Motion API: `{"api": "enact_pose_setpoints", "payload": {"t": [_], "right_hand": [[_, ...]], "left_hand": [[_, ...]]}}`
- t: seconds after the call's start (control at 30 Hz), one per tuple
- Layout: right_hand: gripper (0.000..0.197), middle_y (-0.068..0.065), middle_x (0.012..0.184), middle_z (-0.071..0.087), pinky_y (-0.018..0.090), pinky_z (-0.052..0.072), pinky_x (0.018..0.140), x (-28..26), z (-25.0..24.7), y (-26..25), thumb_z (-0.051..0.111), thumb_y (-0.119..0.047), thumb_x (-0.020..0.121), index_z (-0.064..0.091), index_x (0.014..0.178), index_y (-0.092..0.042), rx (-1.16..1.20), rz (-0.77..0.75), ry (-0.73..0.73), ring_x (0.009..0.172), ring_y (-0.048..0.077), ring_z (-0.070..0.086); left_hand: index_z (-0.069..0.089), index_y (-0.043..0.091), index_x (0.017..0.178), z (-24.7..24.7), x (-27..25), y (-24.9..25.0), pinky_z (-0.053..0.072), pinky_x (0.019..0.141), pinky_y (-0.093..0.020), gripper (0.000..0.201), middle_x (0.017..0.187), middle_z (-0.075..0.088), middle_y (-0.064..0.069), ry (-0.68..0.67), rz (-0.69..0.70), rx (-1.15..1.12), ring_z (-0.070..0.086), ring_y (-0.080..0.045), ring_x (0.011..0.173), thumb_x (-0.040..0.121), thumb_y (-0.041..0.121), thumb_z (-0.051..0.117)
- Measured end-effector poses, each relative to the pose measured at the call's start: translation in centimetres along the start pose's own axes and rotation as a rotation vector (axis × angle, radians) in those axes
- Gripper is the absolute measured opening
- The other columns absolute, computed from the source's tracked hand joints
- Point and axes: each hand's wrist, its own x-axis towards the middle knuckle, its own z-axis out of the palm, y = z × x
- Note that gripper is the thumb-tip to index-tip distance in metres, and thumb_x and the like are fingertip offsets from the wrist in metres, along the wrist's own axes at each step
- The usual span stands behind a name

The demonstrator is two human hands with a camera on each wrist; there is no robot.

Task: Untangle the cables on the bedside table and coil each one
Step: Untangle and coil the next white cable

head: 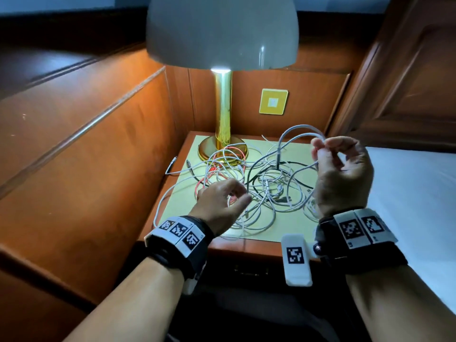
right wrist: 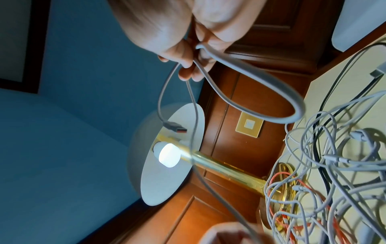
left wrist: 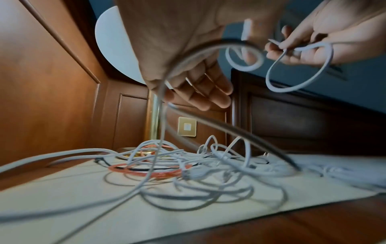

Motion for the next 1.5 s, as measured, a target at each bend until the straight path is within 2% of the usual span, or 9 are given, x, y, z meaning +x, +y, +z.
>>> {"api": "enact_pose_setpoints", "payload": {"t": [0.13,0.3,0.5,0.63,0.8,1.0,1.2,1.4,1.5], "right_hand": [[0.026,0.004,0.088,0.066,0.042,0.059,0.089,1.5,-1.7,0.2,0.058,0.006,0.091,0.058,0.083,-0.019,0.072,0.043,0.108,0.088,0.02,0.073],[0.031,-0.022,0.079,0.067,0.042,0.062,0.076,1.7,-2.8,0.3,0.047,0.006,0.092,0.054,0.083,-0.023,-0.03,0.048,0.099,0.09,0.015,0.072],[0.037,0.003,0.104,0.054,0.035,0.063,0.069,1.6,-3.1,0.9,0.038,0.004,0.091,0.052,0.083,-0.03,-0.176,0.04,0.094,0.093,0.017,0.068],[0.041,-0.007,0.107,0.052,0.023,0.058,0.053,0.6,-2.9,2.1,0.038,0.006,0.094,0.062,0.083,-0.025,-0.427,-0.013,-0.162,0.09,0.019,0.064],[0.051,-0.002,0.097,0.05,0.006,0.043,0.076,-1.7,-1.8,2.7,0.039,0.014,0.083,0.072,0.087,-0.025,-0.564,-0.218,-0.58,0.086,0.01,0.056],[0.028,-0.007,0.089,0.053,0.008,0.038,0.069,-3.7,-0.2,3.2,0.056,-0.004,0.087,0.071,0.098,-0.025,-0.56,-0.151,-0.826,0.078,-0.004,0.052],[0.028,-0.004,0.086,0.06,0.01,0.036,0.056,-4.5,0.6,3.1,0.065,-0.01,0.09,0.067,0.114,-0.024,-0.551,-0.094,-0.898,0.062,-0.004,0.051],[0.059,-0.006,0.083,0.06,0.014,0.035,0.061,-5.2,1.4,2.9,0.075,-0.036,0.086,0.051,0.14,-0.032,-0.529,-0.093,-0.907,0.059,-0.003,0.051],[0.045,-0.009,0.077,0.059,0.01,0.034,0.057,-5.4,1.8,3.0,0.068,-0.033,0.092,0.057,0.135,-0.027,-0.539,-0.107,-0.903,0.06,-0.006,0.054]], "left_hand": [[0.058,0.035,0.075,-1.5,-0.3,-2.7,0.044,0.095,-0.05,0.028,0.079,0.057,0.019,-0.062,-0.041,0.22,0.058,-0.015,0.09,0.073,0.054,0.038],[0.073,0.031,0.073,-3.8,-0.7,-4.7,0.046,0.094,-0.048,0.06,0.093,0.07,0.003,-0.11,-0.047,-0.039,0.064,-0.019,0.096,0.084,0.078,0.036],[0.08,0.022,0.088,-3.2,-1.6,-4.4,0.044,0.096,-0.046,0.058,0.104,0.064,0.005,-0.086,0.025,0.277,0.056,-0.023,0.108,0.078,0.066,0.042],[0.076,0.011,0.11,-3.2,-1.0,-3.8,0.044,0.085,-0.037,0.052,0.097,0.058,-0.006,0.138,-0.011,0.2,0.054,-0.025,0.097,0.091,0.049,0.045],[0.073,0.006,0.114,-3.0,-0.8,-3.3,0.057,0.074,-0.038,0.04,0.093,0.068,-0.005,0.429,0.042,0.005,0.069,-0.019,0.075,0.096,0.033,0.05],[0.076,0.007,0.109,-3.7,-0.6,-2.4,0.058,0.089,-0.04,0.033,0.108,0.072,-0.002,0.622,0.074,-0.02,0.069,-0.017,0.099,0.094,0.031,0.059],[0.068,0.018,0.118,-3.4,-1.3,-0.1,0.058,0.09,-0.029,0.032,0.109,0.072,-0.005,0.552,0.223,-0.121,0.071,-0.012,0.099,0.092,0.001,0.067],[0.072,0.009,0.107,-3.1,-1.8,2.1,0.059,0.086,-0.035,0.016,0.106,0.072,-0.005,0.474,0.326,-0.162,0.072,-0.014,0.097,0.091,0.006,0.07],[0.071,0.007,0.11,-2.4,-2.2,3.4,0.059,0.088,-0.038,0.02,0.109,0.071,-0.006,0.38,0.356,-0.25,0.072,-0.015,0.1,0.09,0.004,0.069]]}}
